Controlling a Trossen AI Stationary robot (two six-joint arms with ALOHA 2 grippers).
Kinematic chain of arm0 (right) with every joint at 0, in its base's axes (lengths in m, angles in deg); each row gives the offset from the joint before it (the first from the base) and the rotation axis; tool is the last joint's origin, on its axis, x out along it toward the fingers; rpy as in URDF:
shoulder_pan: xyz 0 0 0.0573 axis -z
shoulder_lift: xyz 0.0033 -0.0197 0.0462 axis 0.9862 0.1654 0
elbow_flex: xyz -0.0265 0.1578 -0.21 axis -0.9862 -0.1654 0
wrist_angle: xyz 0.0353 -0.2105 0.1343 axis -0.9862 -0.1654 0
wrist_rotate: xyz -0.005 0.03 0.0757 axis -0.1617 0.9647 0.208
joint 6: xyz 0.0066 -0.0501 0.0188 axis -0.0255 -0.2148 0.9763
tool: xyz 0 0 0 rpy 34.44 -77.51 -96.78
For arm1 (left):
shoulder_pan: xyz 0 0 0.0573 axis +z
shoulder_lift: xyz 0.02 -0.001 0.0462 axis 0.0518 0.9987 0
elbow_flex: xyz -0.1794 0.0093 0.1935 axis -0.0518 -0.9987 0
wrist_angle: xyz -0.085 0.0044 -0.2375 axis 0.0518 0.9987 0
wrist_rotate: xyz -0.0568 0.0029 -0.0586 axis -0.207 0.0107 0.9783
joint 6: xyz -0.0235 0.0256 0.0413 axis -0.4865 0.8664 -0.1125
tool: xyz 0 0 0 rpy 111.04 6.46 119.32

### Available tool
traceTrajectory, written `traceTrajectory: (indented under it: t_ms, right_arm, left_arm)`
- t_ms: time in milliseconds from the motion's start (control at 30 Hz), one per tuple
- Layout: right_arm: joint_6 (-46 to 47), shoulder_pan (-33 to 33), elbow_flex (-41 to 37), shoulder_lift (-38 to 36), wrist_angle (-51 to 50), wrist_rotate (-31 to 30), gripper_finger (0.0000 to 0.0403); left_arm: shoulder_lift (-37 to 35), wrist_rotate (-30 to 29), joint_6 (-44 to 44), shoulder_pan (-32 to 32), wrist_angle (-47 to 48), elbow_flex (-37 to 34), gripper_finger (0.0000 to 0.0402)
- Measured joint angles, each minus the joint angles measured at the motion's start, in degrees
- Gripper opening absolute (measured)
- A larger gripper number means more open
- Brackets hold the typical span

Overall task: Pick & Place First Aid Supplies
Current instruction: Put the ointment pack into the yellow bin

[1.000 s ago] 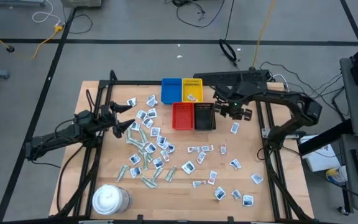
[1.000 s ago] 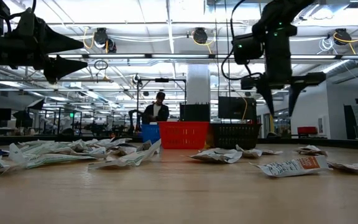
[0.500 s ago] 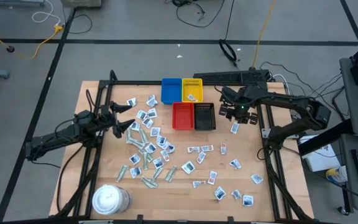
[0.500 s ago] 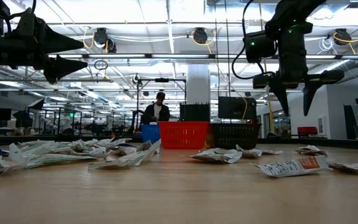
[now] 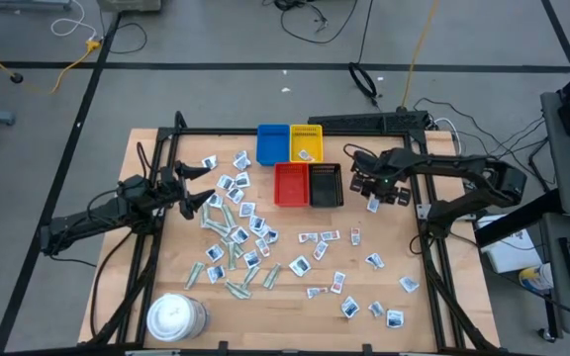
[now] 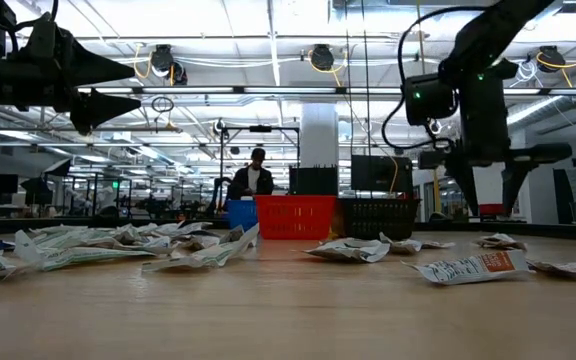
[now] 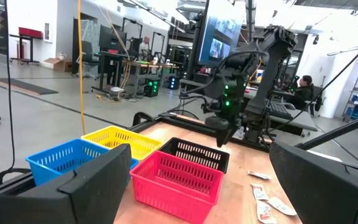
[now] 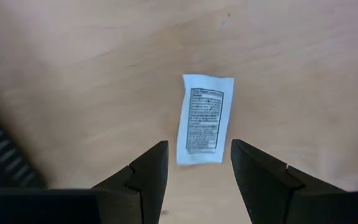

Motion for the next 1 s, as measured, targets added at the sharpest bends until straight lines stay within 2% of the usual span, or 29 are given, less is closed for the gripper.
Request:
traceTrajectory:
  t_ms: [267,467,600,900,1000]
  right_arm:
    - [0.35,-0.15,-4.79,2.16,8.24,-0.02,0.0171]
    - [0.28,-0.11,-5.54,3.11,10.62,-0.03,0.0162]
    - [0.23,-0.11,-5.56,3.17,10.91,0.02,0.0128]
    - [-0.58,-0.09,-5.6,3.17,10.96,0.15,0.0018]
    - [-2.84,-0.03,-5.38,3.21,11.35,0.29,0.0005]
  left_arm:
    - [0.02,0.0,0.01,-0.01,0.0,-0.01,0.039]
    - [0.0,0.0,0.01,0.01,0.0,-0.01,0.039]
    - [0.01,0.0,0.0,-0.01,0.0,0.0,0.039]
    - [0.0,0.0,-0.01,-0.01,0.0,-0.01,0.039]
    - [0.01,0.0,0.0,0.0,0.0,0.0,0.039]
